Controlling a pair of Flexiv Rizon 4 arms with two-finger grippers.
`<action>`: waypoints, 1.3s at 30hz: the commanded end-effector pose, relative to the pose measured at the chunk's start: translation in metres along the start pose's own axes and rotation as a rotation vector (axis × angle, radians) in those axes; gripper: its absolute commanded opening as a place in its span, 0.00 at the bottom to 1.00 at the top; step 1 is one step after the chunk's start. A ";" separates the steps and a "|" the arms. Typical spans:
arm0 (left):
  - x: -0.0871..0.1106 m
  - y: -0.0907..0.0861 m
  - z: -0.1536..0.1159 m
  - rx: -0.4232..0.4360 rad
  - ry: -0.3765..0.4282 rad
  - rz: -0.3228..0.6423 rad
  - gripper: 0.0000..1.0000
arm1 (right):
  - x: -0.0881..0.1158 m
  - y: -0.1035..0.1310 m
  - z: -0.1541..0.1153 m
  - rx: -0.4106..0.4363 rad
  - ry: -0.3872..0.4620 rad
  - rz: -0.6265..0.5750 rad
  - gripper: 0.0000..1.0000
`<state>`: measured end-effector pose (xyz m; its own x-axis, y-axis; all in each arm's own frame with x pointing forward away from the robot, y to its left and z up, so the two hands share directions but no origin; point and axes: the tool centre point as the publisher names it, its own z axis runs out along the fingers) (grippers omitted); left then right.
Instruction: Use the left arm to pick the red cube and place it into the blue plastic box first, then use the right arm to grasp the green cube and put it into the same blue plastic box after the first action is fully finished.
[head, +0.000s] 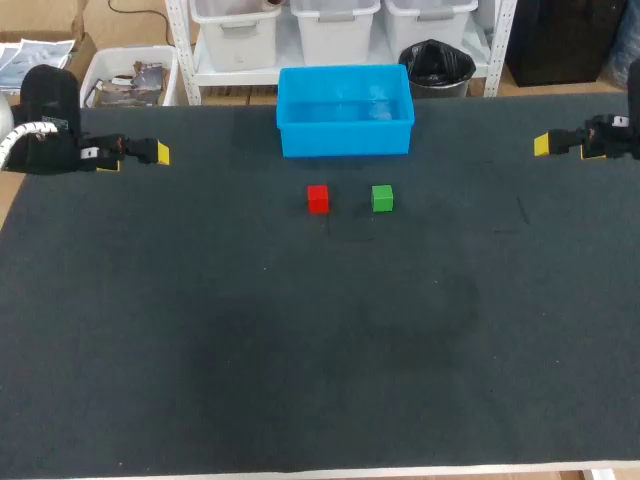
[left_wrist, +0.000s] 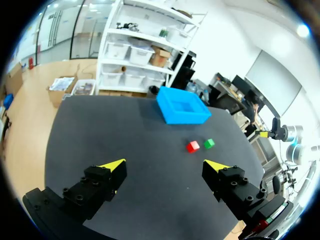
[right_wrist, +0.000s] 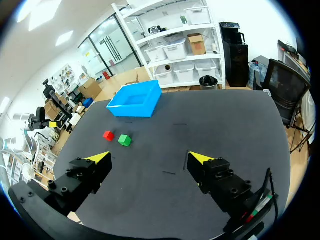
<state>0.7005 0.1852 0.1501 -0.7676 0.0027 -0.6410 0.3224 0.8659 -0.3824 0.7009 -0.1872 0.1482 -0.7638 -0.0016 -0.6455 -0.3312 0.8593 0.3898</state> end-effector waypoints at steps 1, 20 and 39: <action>0.000 0.000 0.000 0.000 0.000 0.000 1.00 | 0.000 0.002 -0.001 0.008 0.001 0.002 1.00; 0.000 0.000 0.000 0.000 0.000 0.000 1.00 | 0.000 0.002 -0.001 0.008 0.001 0.002 1.00; -0.008 -0.037 0.012 -0.207 0.088 0.020 1.00 | 0.000 0.002 -0.001 0.008 0.001 0.002 1.00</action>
<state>0.6933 0.1611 0.1568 -0.7806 0.0382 -0.6238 0.3149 0.8862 -0.3398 0.7009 -0.1872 0.1482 -0.7637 -0.0016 -0.6455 -0.3313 0.8592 0.3899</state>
